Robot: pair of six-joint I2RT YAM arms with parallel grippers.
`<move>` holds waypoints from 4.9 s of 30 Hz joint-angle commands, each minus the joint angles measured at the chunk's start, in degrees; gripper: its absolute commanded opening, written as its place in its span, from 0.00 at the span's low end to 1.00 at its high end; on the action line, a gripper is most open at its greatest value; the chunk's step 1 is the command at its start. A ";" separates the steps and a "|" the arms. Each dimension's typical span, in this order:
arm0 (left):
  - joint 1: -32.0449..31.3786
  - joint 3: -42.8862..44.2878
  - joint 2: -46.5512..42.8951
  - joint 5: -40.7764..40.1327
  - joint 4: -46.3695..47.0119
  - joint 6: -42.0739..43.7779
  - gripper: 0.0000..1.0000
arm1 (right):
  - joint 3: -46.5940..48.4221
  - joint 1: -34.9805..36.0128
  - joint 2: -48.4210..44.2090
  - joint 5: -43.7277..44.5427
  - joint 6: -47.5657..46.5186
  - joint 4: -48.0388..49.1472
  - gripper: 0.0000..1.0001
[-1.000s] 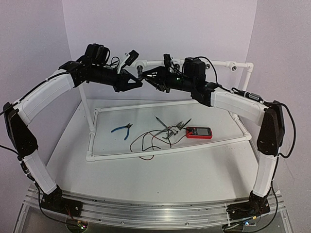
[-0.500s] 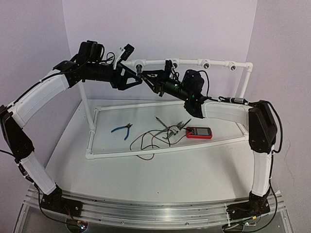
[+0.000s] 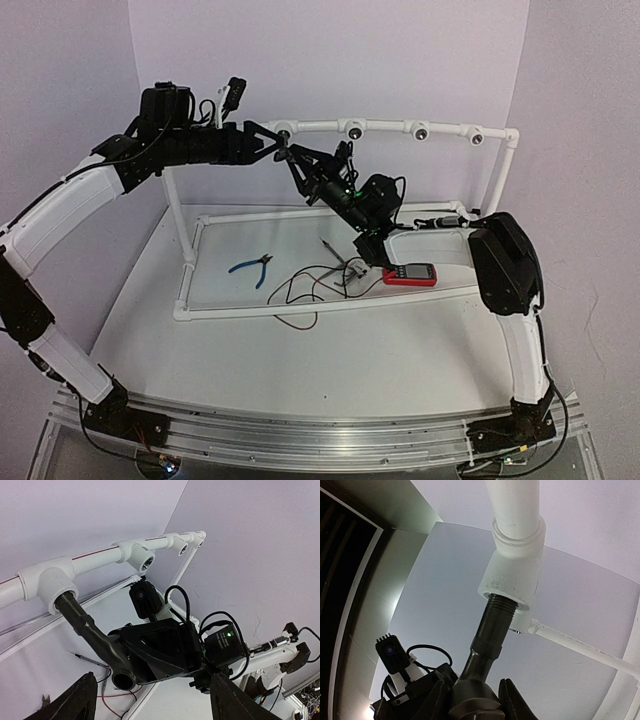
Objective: Install the water faucets
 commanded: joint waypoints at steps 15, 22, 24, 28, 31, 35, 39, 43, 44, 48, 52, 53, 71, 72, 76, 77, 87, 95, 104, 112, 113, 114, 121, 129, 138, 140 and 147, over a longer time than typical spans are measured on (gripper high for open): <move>-1.43 6.62 7.26 -2.34 2.43 -6.27 0.25 | 1.46 3.01 1.63 13.59 4.33 6.51 0.02; -1.44 8.75 8.20 -3.74 2.72 -2.95 0.06 | -0.70 2.98 0.75 14.00 4.81 5.71 0.09; -1.43 9.59 8.44 -4.06 2.07 -1.46 0.00 | -1.36 2.99 0.27 13.81 4.55 5.04 0.23; -1.43 11.14 8.32 -5.35 -1.22 2.85 0.00 | -4.71 3.04 -2.48 13.70 2.33 2.84 0.58; -1.43 13.14 8.10 -8.33 -4.56 6.81 0.00 | -9.72 2.97 -7.18 13.10 -2.43 -1.48 0.76; -1.42 16.45 8.62 -9.41 -8.33 11.82 0.00 | -16.89 2.85 -14.52 12.57 -9.34 -9.05 0.80; -1.52 22.00 11.13 -10.74 -15.11 15.00 0.00 | -20.76 2.12 -23.03 10.45 -20.19 -23.30 0.79; -1.80 28.59 14.16 -13.04 -22.44 18.29 0.00 | -14.59 2.11 -30.20 10.45 -40.15 -52.17 0.79; -1.91 30.00 14.72 -13.65 -23.90 19.16 0.00 | -13.47 2.16 -31.49 11.31 -45.66 -56.69 0.79; -2.34 33.42 16.13 -15.62 -27.66 21.52 0.00 | -8.35 2.14 -34.59 14.74 -65.19 -70.54 0.75; -2.92 34.48 16.46 -16.82 -29.18 25.23 0.00 | -2.60 2.12 -33.41 13.34 -89.09 -76.54 0.75; -2.95 34.51 16.42 -17.05 -29.41 26.31 0.00 | -0.12 1.65 -32.13 11.86 -93.52 -78.23 0.75; -3.01 32.24 15.33 -15.85 -27.15 32.88 0.00 | 40.61 -3.05 -3.66 -12.05 -99.45 -92.15 0.57; -3.01 32.24 15.29 -15.66 -27.01 32.89 0.00 | 41.02 -3.04 -2.97 -12.10 -98.56 -91.87 0.54; -3.01 32.24 14.97 -14.61 -25.93 32.92 0.00 | 39.05 -2.99 -1.50 -12.61 -94.80 -87.85 0.40; -3.02 32.20 14.74 -14.22 -25.38 32.77 0.00 | 37.71 -3.00 -1.40 -13.07 -93.33 -85.93 0.36; -3.01 29.73 12.69 -11.28 -20.31 31.74 0.00 | 34.18 -0.06 2.15 -13.57 -89.67 -78.47 0.31; -3.01 29.71 12.71 -12.38 -18.80 30.27 0.00 | 26.56 2.21 1.98 -9.67 -83.67 -68.64 0.31; -2.88 24.43 10.68 -15.75 -14.45 29.16 0.17 | 19.35 4.12 2.66 -0.79 -71.20 -50.52 0.31; -2.39 18.95 7.47 -17.24 -12.63 28.97 0.37 | 18.43 4.12 3.37 2.52 -67.76 -45.49 0.31; -2.23 18.16 7.03 -17.32 -12.46 28.91 0.37 | 18.10 4.14 3.36 2.97 -67.56 -44.97 0.31; -2.09 17.47 6.56 -17.34 -12.24 28.82 0.37 | 17.77 4.16 3.36 3.47 -67.34 -44.41 0.31; -1.52 15.94 5.33 -16.59 -11.98 28.21 0.50 | 19.36 4.14 4.88 4.26 -64.51 -41.30 0.31; 0.50 13.30 1.06 -12.50 -10.96 26.66 0.70 | 23.93 5.21 9.22 4.16 -61.18 -37.23 0.31; 4.28 1.62 -7.61 -9.45 -6.90 24.17 0.74 | 27.44 5.36 11.63 5.37 -59.41 -34.35 0.31; 4.66 1.16 -7.76 -10.46 -8.05 22.84 0.72 | 28.23 5.40 11.92 5.57 -59.40 -34.20 0.31; 10.65 -3.57 -6.98 -10.72 -12.11 15.63 0.73 | 28.71 5.37 11.79 5.54 -59.50 -33.86 0.30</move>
